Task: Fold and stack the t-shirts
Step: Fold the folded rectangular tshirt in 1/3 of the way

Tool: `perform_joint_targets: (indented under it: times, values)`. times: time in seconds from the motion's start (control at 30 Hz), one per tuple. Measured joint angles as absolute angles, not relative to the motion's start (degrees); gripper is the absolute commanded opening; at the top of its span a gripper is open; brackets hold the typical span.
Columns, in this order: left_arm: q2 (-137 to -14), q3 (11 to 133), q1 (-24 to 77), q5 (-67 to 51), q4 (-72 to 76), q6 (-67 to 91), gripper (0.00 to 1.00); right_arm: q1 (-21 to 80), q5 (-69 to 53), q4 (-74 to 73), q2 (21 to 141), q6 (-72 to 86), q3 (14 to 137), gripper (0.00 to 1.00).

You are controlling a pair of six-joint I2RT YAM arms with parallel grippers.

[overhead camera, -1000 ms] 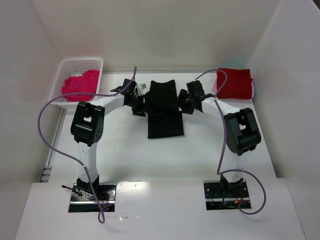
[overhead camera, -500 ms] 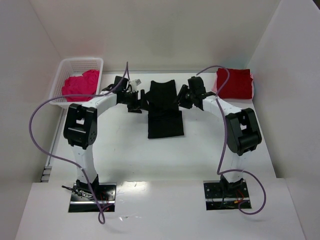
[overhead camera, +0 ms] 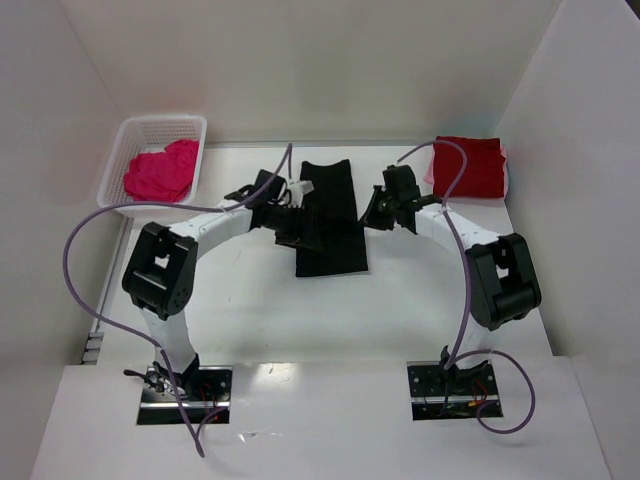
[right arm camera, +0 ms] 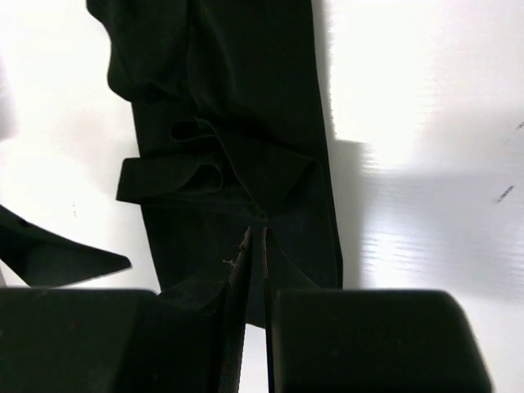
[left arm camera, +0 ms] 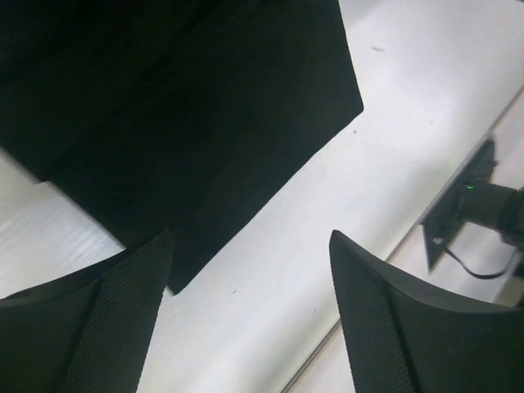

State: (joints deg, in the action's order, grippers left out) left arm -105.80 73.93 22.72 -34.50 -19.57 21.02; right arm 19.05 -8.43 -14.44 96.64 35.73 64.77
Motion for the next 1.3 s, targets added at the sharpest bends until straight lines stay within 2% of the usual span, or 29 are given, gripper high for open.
perform_joint_targets:
  times: [0.17,0.33,0.37,0.7,0.93,1.3]
  values:
    - [-106.4,75.7,29.1,-25.6,-20.6,22.7,0.96,19.5,-5.0,-16.3,95.7,35.6,64.1,0.15]
    - [-110.2,78.3,33.3,-16.6,-19.1,27.6,0.96,19.6,-1.1,-17.8,91.2,36.4,61.7,0.18]
    - [-111.4,78.6,33.9,-14.9,-18.8,29.0,0.96,19.6,-0.6,-18.1,89.7,36.6,61.1,0.21]
    - [-118.3,84.6,37.2,-2.5,-18.1,36.4,0.96,19.6,2.3,-19.1,75.7,38.6,56.4,0.22]
    - [-123.0,92.5,37.3,4.0,-20.6,38.0,0.97,19.6,2.5,-19.6,73.2,39.2,54.0,0.23]
    - [-126.9,98.2,37.3,16.3,-25.1,39.4,0.99,19.6,2.6,-20.3,71.0,39.9,52.8,0.23]
